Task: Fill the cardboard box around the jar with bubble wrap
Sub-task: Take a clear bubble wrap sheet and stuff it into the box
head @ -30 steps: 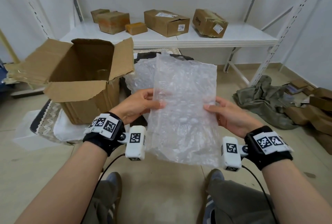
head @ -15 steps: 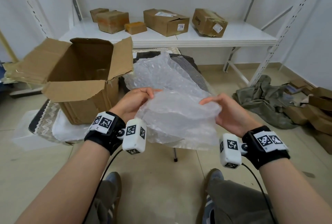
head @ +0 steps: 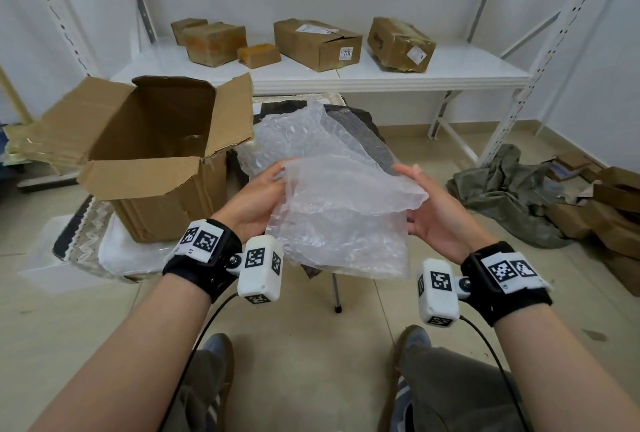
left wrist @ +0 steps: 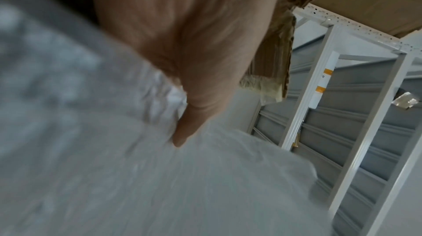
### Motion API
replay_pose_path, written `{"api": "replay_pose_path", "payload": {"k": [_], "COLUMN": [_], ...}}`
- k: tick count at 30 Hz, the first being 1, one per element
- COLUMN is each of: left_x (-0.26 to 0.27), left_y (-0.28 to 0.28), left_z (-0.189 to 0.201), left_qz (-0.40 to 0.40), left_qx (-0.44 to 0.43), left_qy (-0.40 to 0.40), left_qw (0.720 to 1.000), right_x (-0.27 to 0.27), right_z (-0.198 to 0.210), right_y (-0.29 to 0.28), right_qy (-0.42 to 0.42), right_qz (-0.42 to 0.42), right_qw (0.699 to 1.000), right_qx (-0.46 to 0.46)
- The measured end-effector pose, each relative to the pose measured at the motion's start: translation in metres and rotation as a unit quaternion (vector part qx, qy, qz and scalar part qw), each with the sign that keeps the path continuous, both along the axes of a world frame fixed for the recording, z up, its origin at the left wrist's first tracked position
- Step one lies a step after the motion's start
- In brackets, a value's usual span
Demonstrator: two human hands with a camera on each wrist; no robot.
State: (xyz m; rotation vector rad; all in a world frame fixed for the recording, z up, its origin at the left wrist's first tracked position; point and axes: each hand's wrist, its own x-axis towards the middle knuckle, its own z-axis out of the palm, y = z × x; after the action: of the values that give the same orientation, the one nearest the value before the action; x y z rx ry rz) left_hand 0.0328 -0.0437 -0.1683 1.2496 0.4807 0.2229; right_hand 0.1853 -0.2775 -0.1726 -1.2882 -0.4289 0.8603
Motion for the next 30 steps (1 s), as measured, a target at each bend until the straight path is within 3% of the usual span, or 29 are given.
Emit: {"api": "replay_pose_path", "payload": {"k": [7,19,30], "left_x": [-0.003,-0.001,0.000], "left_y": [-0.003,-0.005,0.007], "left_z": [0.001,0.000,-0.002], "left_qz": [-0.009,-0.008,-0.061], "left_qx": [0.017,0.008,-0.002], "left_qy": [0.000,-0.025,-0.073], "left_qw": [1.000,1.000,0.995], "right_x": [0.002,0.000,0.001], "right_z": [-0.001,-0.005,-0.004], "right_y": [0.002,0.004,0.005], "right_qy": [0.046,-0.070,-0.055], "right_qz": [-0.005,0.024,0.034], "right_qw": [0.999,0.997,0.998], "right_qx": [0.008,0.007,0.004]}}
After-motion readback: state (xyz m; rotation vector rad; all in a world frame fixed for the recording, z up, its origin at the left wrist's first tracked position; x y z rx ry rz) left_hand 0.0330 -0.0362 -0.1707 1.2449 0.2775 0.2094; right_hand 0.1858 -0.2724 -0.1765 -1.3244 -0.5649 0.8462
